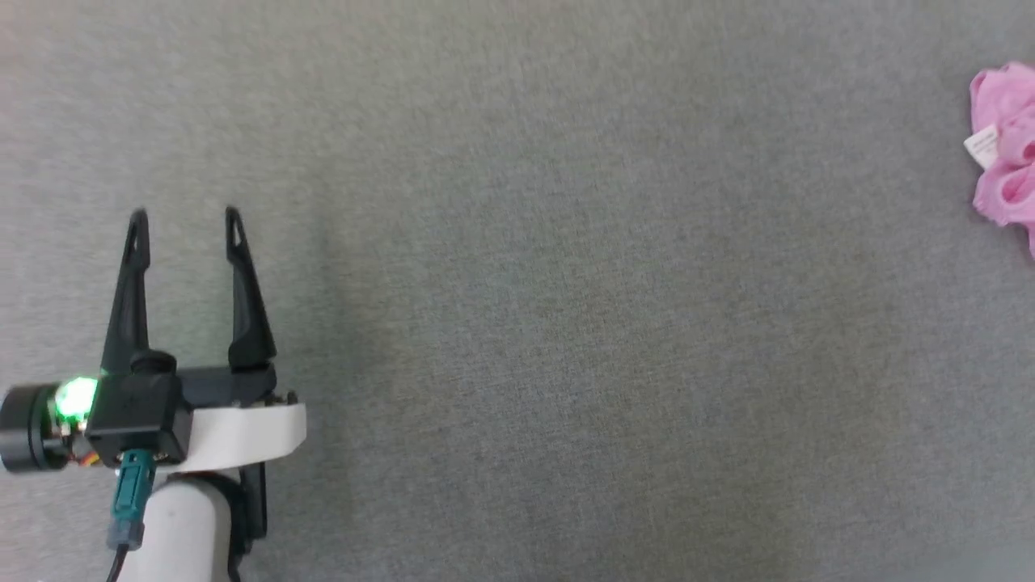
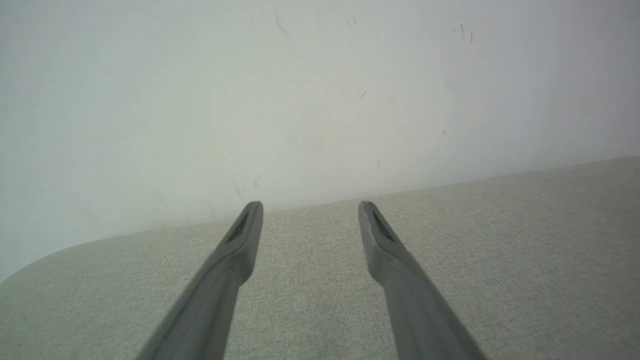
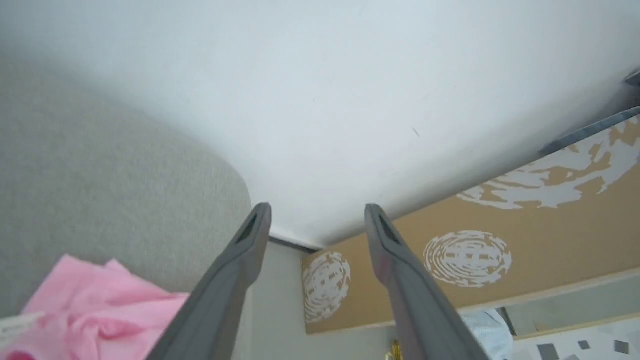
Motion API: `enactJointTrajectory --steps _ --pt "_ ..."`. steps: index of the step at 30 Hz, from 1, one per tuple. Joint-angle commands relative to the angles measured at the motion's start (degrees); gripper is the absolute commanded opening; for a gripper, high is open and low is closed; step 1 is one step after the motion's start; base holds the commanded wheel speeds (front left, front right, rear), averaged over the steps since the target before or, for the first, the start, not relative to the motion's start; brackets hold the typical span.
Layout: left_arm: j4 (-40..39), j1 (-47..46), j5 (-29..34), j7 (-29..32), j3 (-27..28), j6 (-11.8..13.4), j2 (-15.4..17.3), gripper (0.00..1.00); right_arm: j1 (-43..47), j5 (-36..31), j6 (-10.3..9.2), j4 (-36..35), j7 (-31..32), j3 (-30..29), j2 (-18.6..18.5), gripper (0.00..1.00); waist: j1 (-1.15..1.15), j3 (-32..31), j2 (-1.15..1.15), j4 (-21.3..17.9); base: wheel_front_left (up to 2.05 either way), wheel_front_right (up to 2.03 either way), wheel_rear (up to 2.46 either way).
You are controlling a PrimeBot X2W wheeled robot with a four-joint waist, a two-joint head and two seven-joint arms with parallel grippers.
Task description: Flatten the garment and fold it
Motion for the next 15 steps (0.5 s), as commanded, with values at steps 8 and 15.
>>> enactJointTrajectory --steps 8,15 --pt "3.1 4.2 -1.7 -0.3 1.1 -0.1 -1.7 1.00 8.0 -6.5 -0.13 -19.4 -10.5 -14.6 17.9 1.00 0.01 -11.1 0.00 5.7 0.00 0.00 0.00" --pt "4.9 6.3 -1.7 -0.3 1.1 -0.9 -2.9 1.00 20.3 -2.7 -0.13 -34.9 -10.5 -16.0 29.9 1.00 0.01 -15.7 0.00 9.2 0.00 0.00 0.00"
